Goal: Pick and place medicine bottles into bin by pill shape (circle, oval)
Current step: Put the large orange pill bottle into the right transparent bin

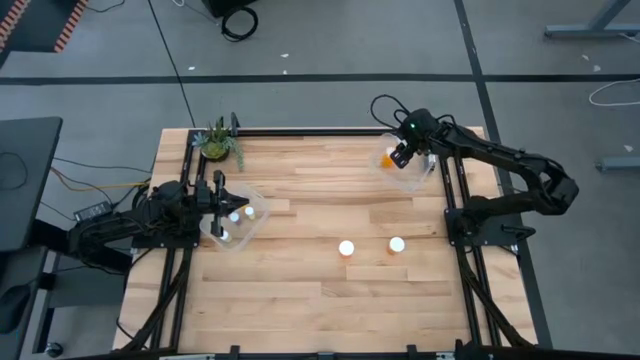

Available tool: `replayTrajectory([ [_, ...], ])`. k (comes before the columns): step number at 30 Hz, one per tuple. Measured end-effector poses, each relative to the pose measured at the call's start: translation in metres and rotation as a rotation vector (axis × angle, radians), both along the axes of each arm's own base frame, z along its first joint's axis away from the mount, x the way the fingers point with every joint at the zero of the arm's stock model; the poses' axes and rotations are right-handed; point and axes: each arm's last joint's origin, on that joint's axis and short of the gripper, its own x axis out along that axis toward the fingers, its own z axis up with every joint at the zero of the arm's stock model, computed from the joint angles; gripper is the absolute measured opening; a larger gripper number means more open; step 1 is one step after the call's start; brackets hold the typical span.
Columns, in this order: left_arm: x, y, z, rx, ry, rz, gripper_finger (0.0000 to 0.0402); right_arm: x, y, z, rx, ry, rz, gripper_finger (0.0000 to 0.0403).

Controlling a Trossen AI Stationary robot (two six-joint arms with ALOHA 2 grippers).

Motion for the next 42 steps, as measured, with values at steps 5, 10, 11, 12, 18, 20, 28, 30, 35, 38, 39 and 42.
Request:
replayTrajectory([
  [5, 0.000, 0.000, 0.000, 0.000, 0.000, 0.000, 0.0030, -0.005, -0.004, -0.003, 0.012, -0.009, -0.040, 0.0235],
  [10, 0.000, 0.000, 0.000, 0.000, 0.000, 0.000, 0.0036, -0.008, -0.006, -0.003, 0.015, -0.009, -0.058, 0.0235],
  [11, 0.000, 0.000, 0.000, 0.000, 0.000, 0.000, 0.0036, -0.008, -0.006, -0.003, 0.015, -0.009, -0.059, 0.0235],
  [12, 0.000, 0.000, 0.000, 0.000, 0.000, 0.000, 0.0036, -0.008, -0.006, -0.003, 0.015, -0.009, -0.058, 0.0235],
  [18, 0.000, 0.000, 0.000, 0.000, 0.000, 0.000, 0.0028, -0.008, -0.006, -0.003, 0.015, -0.009, -0.058, 0.0235],
  [20, 0.000, 0.000, 0.000, 0.000, 0.000, 0.000, 0.0026, -0.008, -0.006, -0.003, 0.015, -0.009, -0.058, 0.0235],
  [28, 0.000, 0.000, 0.000, 0.000, 0.000, 0.000, 0.0035, -0.008, -0.006, -0.003, 0.018, -0.014, -0.056, 0.0235],
  [30, 0.000, 0.000, 0.000, 0.000, 0.000, 0.000, 0.0036, -0.009, -0.005, -0.007, 0.028, -0.009, -0.056, 0.0235],
  [35, 0.000, 0.000, 0.000, 0.000, 0.000, 0.000, 0.0029, -0.011, -0.002, -0.021, 0.039, 0.000, -0.055, 0.0235],
  [38, 0.000, 0.000, 0.000, 0.000, 0.000, 0.000, 0.0025, -0.014, 0.000, -0.028, 0.057, 0.013, -0.056, 0.0235],
  [39, 0.000, 0.000, 0.000, 0.000, 0.000, 0.000, 0.0024, -0.014, 0.001, -0.030, 0.062, 0.011, -0.054, 0.0235],
  [42, 0.000, 0.000, 0.000, 0.000, 0.000, 0.000, 0.0024, -0.015, 0.002, -0.035, 0.071, 0.006, -0.048, 0.0235],
])
